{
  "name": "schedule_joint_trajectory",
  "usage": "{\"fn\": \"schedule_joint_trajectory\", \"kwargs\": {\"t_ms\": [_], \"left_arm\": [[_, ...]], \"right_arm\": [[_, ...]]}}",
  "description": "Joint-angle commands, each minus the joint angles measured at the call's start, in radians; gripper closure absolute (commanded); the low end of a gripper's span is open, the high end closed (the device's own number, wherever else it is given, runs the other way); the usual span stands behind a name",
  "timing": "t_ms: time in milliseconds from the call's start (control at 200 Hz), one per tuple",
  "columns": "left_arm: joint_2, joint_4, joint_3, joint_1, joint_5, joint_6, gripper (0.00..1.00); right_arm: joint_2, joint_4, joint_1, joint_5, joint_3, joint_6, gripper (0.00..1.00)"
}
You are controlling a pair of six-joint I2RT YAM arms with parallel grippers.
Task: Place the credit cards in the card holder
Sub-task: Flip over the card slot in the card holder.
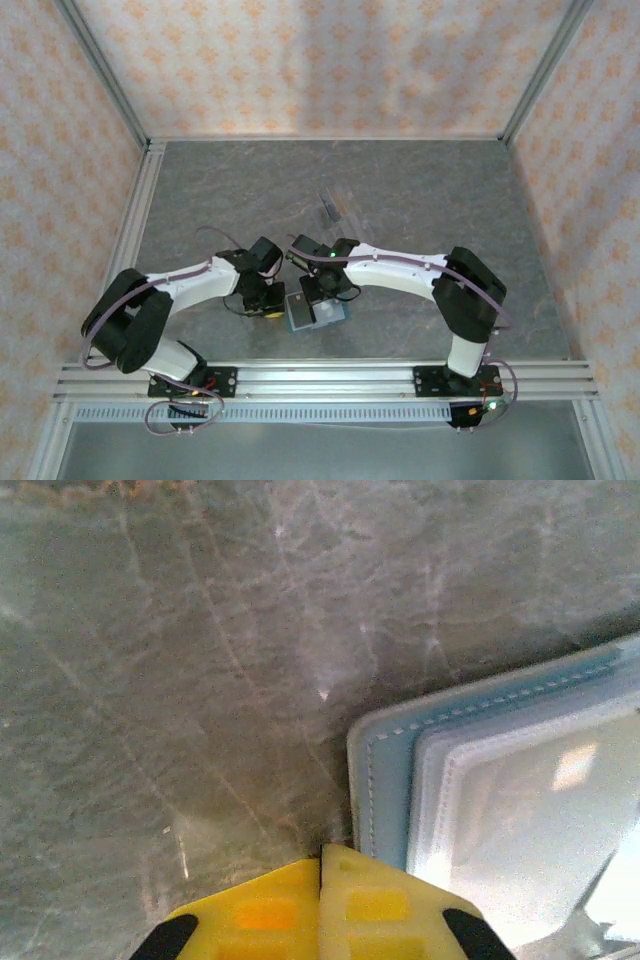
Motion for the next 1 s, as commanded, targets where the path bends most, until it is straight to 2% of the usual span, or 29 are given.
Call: {"fn": "schedule_joint_trajectory", "kwargs": {"t_ms": [0,85,360,555,796,996], "left_arm": [[0.039,0.034,0.001,-0.011,0.0,-0.001,0.93],[0.068,0.049,0.001,-0.017,0.003,0.002,0.93],[0.093,0.094,0.0,-0.034,0.003,-0.035,0.94],[0.075,0.096,-0.003,-0.035,0.002,-0.052,0.94],[0.071,0.074,0.018,-0.036,0.0,-0.047,0.94],[0.059,0.06,0.021,-0.035,0.0,-0.04,0.93]], "right_arm": [[0.004,0.006,-0.007,-0.04,0.011,0.029,1.0],[0.01,0.043,-0.007,-0.095,0.009,0.053,1.0],[0.043,0.198,-0.019,-0.234,-0.027,0.168,0.87],[0.042,0.28,-0.037,-0.283,-0.063,0.243,0.84],[-0.012,0.379,-0.059,-0.331,-0.127,0.315,0.69],[-0.04,0.438,-0.064,-0.364,-0.188,0.349,0.66]]}}
